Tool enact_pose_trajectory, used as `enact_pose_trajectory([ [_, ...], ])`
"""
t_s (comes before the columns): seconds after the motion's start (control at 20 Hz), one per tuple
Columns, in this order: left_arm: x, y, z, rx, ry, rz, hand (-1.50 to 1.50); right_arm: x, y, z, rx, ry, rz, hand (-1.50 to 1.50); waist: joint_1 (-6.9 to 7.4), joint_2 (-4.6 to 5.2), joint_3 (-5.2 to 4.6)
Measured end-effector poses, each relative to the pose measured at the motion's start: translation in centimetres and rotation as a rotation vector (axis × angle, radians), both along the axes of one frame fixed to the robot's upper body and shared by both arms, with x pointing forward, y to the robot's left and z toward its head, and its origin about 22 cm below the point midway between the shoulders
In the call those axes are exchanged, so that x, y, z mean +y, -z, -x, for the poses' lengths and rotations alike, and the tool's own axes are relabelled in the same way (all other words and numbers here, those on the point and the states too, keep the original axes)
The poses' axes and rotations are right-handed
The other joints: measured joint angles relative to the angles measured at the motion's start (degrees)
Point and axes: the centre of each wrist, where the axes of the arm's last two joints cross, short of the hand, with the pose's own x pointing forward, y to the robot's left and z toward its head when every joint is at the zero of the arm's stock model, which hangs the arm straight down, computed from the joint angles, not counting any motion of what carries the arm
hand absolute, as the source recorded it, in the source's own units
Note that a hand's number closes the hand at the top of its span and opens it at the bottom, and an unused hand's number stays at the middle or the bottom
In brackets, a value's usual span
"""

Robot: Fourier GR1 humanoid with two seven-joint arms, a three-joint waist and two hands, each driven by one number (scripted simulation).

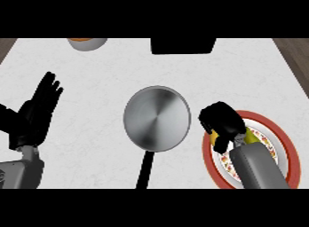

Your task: Pick the lemon from the plate and place it in the pan

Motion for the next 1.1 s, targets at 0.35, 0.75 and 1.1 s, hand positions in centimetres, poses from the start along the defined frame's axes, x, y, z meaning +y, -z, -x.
enact_pose_trajectory([
  [0.35,-0.6,0.2,-0.2,0.015,0.031,0.005,0.0,5.4,-7.0,-1.6,-0.335,0.288,-0.004,1.5,2.97,-0.3,0.54],
  [0.75,-2.2,-0.6,-1.1,-0.005,0.105,0.006,0.0,11.3,-13.6,-1.4,-0.543,0.605,-0.013,1.5,7.43,1.0,0.76],
  [1.1,-3.5,-0.8,-1.8,-0.019,0.134,0.011,0.0,15.9,-17.1,-0.2,-0.642,0.788,-0.075,1.5,8.62,2.02,0.9],
])
